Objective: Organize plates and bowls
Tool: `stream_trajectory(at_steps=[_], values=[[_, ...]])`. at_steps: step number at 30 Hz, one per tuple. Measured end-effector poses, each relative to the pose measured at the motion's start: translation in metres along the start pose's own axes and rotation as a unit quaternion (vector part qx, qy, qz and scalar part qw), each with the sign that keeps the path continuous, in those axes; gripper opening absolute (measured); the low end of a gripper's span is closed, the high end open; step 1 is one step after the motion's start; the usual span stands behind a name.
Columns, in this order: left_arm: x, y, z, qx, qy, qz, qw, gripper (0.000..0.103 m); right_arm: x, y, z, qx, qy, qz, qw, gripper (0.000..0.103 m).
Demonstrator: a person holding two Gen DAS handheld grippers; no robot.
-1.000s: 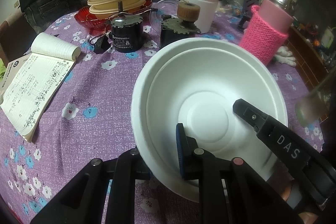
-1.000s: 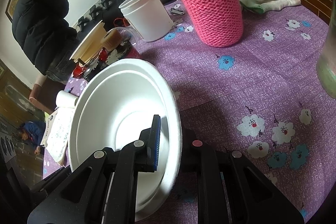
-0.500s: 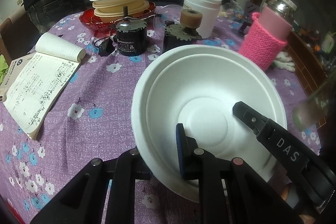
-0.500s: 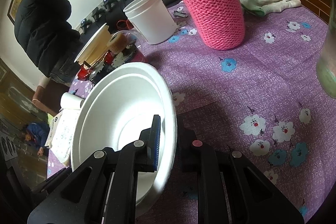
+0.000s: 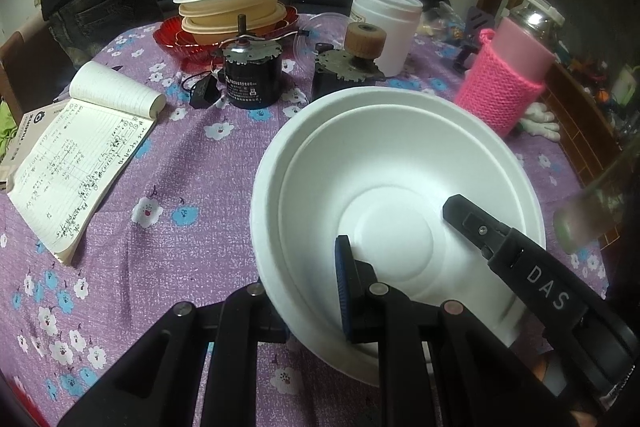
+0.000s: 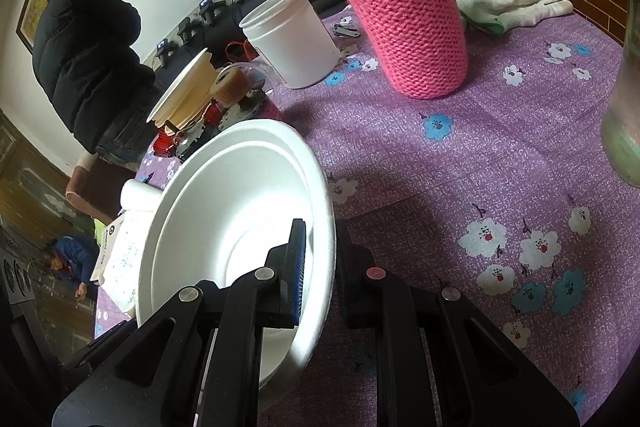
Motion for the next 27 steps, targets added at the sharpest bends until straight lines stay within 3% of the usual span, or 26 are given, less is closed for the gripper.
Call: stream_trajectory(at_steps=[27], values=[[-0.0016, -0.0023, 0.0036, -0.006, -0.008, -0.003, 0.9999, 0.016, -0.0002, 0.0010, -0.0002, 0.004, -0.002, 0.004, 1.000, 0.013]])
Point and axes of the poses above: each gripper's, at about its wrist camera, not at the fingertips, and z roughly the way its jaws point, y to its right, x to its top, the point moved 1 cm from there along z, roughly the way its jaws point, and after that the axes turned 9 degrees about z, right-handed, at the moved point
